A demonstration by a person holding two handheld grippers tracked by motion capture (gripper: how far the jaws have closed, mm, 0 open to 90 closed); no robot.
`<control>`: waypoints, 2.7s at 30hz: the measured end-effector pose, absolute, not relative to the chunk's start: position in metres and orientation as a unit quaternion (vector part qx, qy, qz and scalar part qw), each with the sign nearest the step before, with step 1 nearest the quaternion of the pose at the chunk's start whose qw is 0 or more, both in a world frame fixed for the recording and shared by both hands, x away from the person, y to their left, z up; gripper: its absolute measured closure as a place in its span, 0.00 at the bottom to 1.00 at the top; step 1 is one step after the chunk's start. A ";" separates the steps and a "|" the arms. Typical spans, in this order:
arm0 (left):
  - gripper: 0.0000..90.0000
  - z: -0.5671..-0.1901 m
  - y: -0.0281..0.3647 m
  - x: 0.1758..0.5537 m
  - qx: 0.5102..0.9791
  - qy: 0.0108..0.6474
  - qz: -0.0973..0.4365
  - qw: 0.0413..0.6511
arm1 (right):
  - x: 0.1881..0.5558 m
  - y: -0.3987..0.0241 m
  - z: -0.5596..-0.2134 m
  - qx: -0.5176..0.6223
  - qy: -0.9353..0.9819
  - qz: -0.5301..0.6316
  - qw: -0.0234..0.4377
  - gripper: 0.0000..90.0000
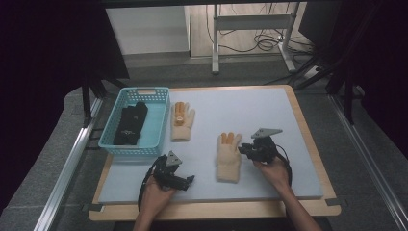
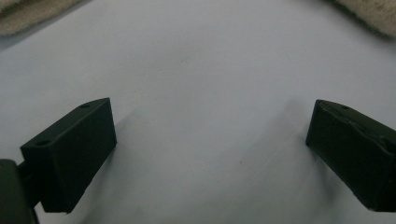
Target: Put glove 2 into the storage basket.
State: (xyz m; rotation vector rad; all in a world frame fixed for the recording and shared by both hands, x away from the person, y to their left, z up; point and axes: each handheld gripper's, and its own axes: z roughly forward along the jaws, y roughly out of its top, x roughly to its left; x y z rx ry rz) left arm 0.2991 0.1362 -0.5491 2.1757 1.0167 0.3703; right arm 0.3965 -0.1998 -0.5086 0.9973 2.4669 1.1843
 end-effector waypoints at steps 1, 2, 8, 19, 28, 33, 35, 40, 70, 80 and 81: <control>0.02 -0.549 0.136 0.299 0.839 0.392 0.143 0.348 | 0.403 -0.196 -0.510 0.344 0.843 0.398 0.111 0.74; 0.02 -0.549 0.136 0.299 0.839 0.392 0.143 0.348 | 0.408 -0.193 -0.511 0.344 0.847 0.389 0.111 0.72; 0.02 -0.549 0.136 0.299 0.839 0.392 0.143 0.349 | 0.412 -0.182 -0.520 0.339 0.860 0.366 0.112 0.95; 0.02 -0.549 0.136 0.299 0.839 0.392 0.143 0.348 | 0.400 -0.205 -0.499 0.351 0.842 0.379 0.157 0.78; 0.02 -0.549 0.136 0.299 0.839 0.392 0.143 0.348 | 0.351 -0.209 -0.525 0.321 0.867 0.364 0.117 0.79; 0.03 -0.549 0.136 0.299 0.839 0.392 0.143 0.349 | 0.341 -0.202 -0.528 0.301 0.867 0.381 0.115 0.79; 0.03 -0.549 0.136 0.299 0.839 0.392 0.144 0.349 | 0.340 -0.199 -0.526 0.294 0.872 0.369 0.129 0.79; 0.03 -0.549 0.136 0.299 0.839 0.392 0.143 0.349 | 0.350 -0.206 -0.512 0.307 0.859 0.387 0.131 0.75; 0.04 -0.549 0.136 0.297 0.838 0.393 0.146 0.350 | 0.486 -0.027 -0.503 0.258 0.879 0.389 0.098 0.69; 0.04 -0.549 0.136 0.297 0.837 0.395 0.145 0.351 | 0.510 0.010 -0.520 0.267 0.888 0.356 0.115 0.67; 0.04 -0.549 0.136 0.297 0.837 0.395 0.145 0.351 | 0.513 0.012 -0.523 0.269 0.891 0.348 0.113 0.70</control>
